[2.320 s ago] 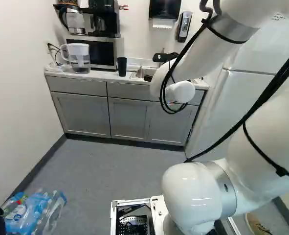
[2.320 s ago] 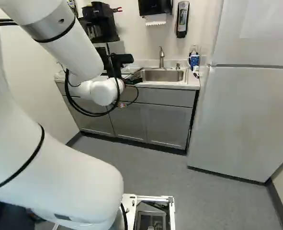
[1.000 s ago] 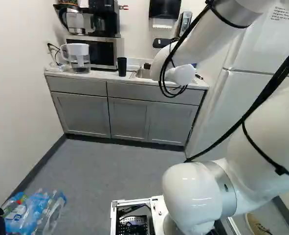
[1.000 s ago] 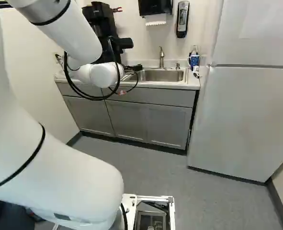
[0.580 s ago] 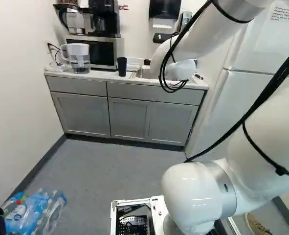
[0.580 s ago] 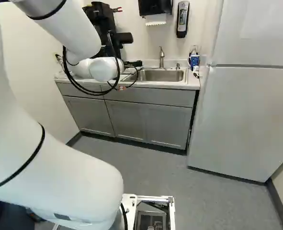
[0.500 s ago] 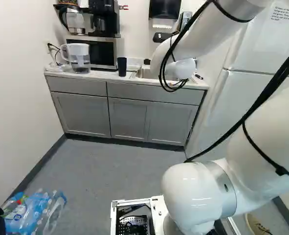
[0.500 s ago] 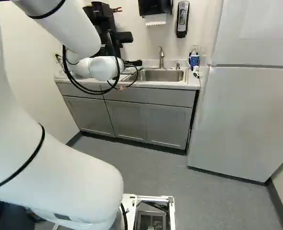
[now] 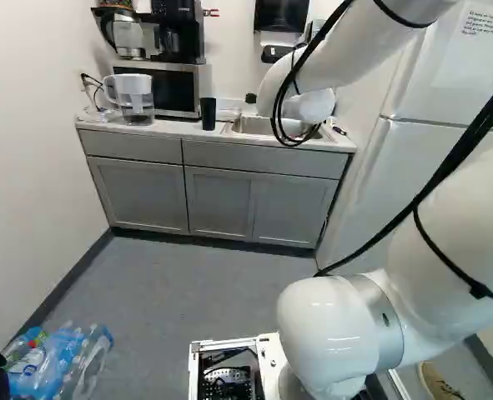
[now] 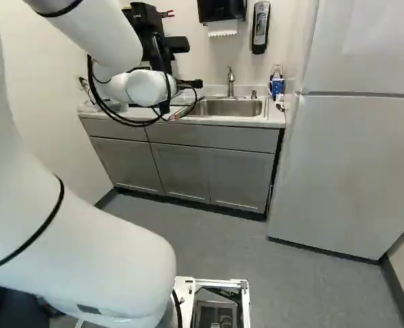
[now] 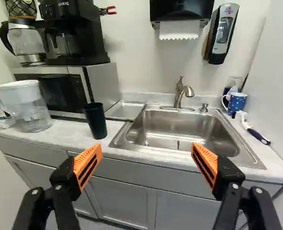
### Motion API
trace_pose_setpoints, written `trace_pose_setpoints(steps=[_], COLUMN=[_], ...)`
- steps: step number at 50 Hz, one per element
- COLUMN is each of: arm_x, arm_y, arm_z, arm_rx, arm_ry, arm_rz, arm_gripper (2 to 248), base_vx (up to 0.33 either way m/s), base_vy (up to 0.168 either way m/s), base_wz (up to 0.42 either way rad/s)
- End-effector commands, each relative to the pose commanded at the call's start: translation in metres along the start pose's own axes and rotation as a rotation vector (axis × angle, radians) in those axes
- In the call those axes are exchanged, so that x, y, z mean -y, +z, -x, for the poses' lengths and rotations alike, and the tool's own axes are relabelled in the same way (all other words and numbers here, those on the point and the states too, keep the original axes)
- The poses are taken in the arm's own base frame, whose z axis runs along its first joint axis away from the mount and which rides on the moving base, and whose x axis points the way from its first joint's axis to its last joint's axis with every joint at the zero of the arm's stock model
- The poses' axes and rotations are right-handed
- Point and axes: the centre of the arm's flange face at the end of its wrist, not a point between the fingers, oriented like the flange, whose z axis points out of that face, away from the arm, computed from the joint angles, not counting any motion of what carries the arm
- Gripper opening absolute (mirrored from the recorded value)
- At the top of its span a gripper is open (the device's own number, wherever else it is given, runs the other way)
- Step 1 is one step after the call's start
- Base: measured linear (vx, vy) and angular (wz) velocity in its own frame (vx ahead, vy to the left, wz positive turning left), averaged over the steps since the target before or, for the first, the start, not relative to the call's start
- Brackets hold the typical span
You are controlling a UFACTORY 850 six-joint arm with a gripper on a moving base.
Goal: Rinse the cup and place it in the tray
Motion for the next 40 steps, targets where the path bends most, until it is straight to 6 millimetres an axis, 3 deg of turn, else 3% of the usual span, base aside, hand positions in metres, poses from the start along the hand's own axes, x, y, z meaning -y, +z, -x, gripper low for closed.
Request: trace_pose_setpoints(steps=[40], arm_x=[0.000], arm_y=[0.007], arm_z=[-0.038], arm_rx=[0.004], arm_ry=[0.000], arm_rz=[0.000], arm_gripper=[247], base_vx=[0.000], base_vy=[0.000], base_wz=[0.000])
